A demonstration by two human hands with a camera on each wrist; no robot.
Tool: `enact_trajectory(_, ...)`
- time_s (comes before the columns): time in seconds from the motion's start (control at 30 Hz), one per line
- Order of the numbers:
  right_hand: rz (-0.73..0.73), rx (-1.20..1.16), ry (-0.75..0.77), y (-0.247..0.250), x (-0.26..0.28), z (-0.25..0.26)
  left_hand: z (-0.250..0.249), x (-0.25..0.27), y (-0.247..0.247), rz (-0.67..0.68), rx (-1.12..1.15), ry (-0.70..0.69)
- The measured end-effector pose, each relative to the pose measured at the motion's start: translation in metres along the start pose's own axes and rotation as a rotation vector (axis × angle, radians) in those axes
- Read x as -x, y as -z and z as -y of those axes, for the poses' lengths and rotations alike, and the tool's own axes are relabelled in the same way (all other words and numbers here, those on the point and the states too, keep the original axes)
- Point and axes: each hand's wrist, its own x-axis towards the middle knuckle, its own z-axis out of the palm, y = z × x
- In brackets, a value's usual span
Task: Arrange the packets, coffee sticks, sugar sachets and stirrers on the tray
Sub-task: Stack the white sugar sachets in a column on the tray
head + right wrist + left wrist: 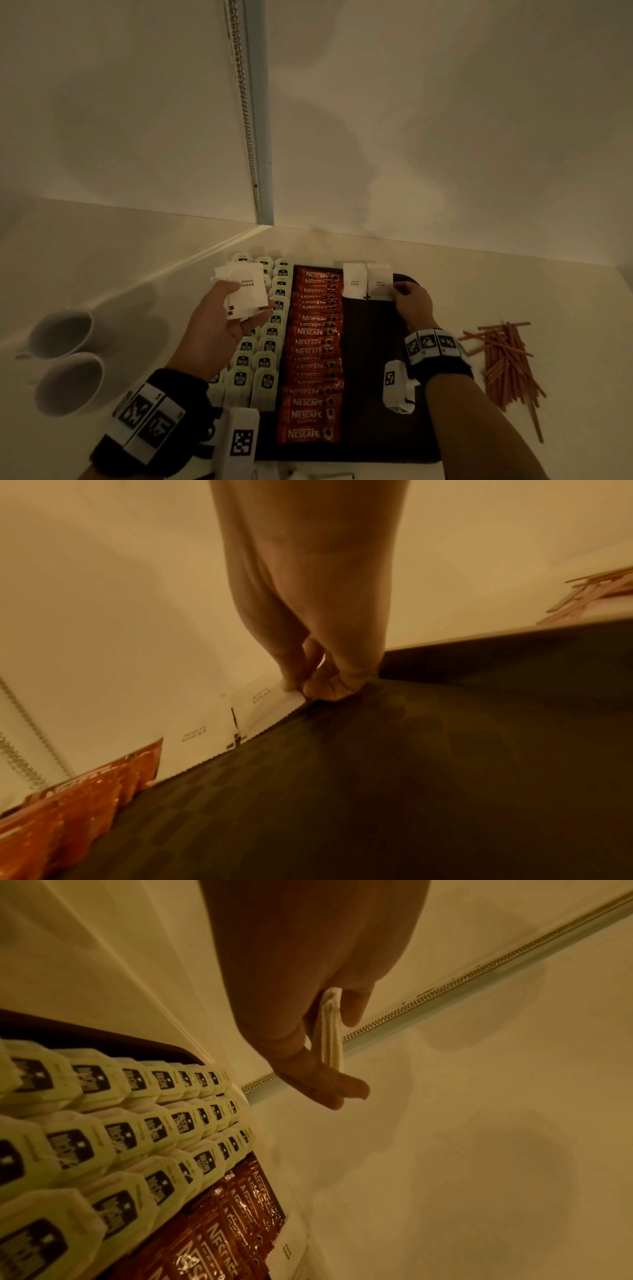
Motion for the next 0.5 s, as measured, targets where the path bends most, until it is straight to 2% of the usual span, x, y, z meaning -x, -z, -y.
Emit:
enact_trajectory(0.23, -0.123, 0.065, 0.023, -0.005, 0.001, 0.006, 0.001, 0.001, -0.002, 0.029, 0.033, -0.001)
enact_trajectory(0.37, -0.146, 0.065, 0.013, -0.004, 0.004, 0.007, 0.002, 0.003, -0.006, -0.003, -0.049, -0.056)
enact_trajectory(0.43, -0.161, 0.009, 0.019, 0.000, 0.012, 0.017, 0.004, 0.002, -0.007, -0.001, -0.063, -0.075)
enact_trajectory(0.5, -0.133, -0.113, 0.091, 0.004, 0.033, 0.041, 0.006, 0.002, -0.007, 0.021, -0.079, -0.100)
